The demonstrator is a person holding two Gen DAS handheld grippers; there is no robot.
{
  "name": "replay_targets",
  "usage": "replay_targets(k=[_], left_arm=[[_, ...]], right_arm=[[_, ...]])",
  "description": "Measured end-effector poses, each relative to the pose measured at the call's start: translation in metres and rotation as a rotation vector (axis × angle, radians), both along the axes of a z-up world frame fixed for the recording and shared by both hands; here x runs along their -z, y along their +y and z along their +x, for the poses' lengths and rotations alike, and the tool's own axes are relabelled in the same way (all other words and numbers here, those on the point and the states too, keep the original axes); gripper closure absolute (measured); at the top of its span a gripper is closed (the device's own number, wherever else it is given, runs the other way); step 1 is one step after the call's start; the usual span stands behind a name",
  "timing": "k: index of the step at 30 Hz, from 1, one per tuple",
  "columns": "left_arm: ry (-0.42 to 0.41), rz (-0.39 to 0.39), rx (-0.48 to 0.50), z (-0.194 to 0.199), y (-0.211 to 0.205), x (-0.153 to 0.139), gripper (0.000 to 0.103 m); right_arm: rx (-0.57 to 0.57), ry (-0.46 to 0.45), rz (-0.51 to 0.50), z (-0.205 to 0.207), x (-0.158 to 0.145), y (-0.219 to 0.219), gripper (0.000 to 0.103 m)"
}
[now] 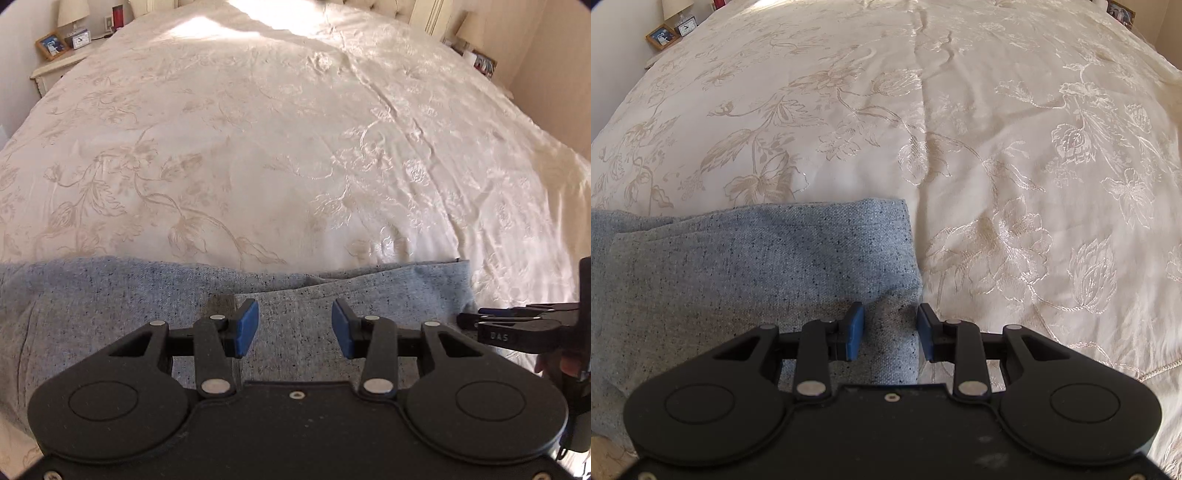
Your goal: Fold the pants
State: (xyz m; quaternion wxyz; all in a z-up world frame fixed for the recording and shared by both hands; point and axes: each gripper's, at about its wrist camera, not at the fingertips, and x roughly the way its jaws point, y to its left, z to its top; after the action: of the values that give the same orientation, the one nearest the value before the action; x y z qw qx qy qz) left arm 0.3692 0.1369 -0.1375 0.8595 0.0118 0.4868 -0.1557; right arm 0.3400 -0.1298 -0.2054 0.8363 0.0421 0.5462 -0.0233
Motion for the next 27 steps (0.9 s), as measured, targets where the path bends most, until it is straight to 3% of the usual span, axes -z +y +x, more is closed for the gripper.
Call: replay_targets(k=[2,4,6,10,14,17,21,24,27], left_arm=[[0.062,0.079,-0.019,0.012,-0.008,0.022,0.053],[0.185,0.177,-0.071,0.029,-0.011,0.056,0.053],[0.236,0.13,-0.101,0.037,-0.003,0.071,0.052],[0.194,0.046,-0.171,0.021,0.014,0.04,0.054],[0.135,0.09,-0.149,-0.013,0.016,0.019,0.054],[0.192,0.121,-0.116,-0.028,0.009,0.034,0.054],[0.273,0.153,-0.145,-0.043,0.007,0.063,0.05],[0.272,0.133,-0.19,-0.05,0.013,0.052,0.05],[0.224,0.099,-0.241,-0.06,0.03,0.024,0.051]], right_arm=[[-0.006,0.0,0.0,0.0,-0.001,-0.001,0.071],[-0.016,-0.002,-0.002,0.0,-0.003,-0.001,0.071],[-0.023,-0.012,-0.005,-0.001,-0.007,-0.003,0.071],[-0.032,-0.099,-0.054,-0.012,-0.035,-0.005,0.071],[-0.067,-0.181,-0.005,-0.036,-0.062,-0.001,0.071],[-0.103,-0.153,0.024,-0.05,-0.056,0.009,0.071],[-0.127,-0.061,0.012,-0.066,-0.029,0.02,0.071],[-0.164,-0.04,-0.022,-0.076,-0.02,0.022,0.071],[-0.155,-0.069,0.005,-0.081,-0.035,0.016,0.071]])
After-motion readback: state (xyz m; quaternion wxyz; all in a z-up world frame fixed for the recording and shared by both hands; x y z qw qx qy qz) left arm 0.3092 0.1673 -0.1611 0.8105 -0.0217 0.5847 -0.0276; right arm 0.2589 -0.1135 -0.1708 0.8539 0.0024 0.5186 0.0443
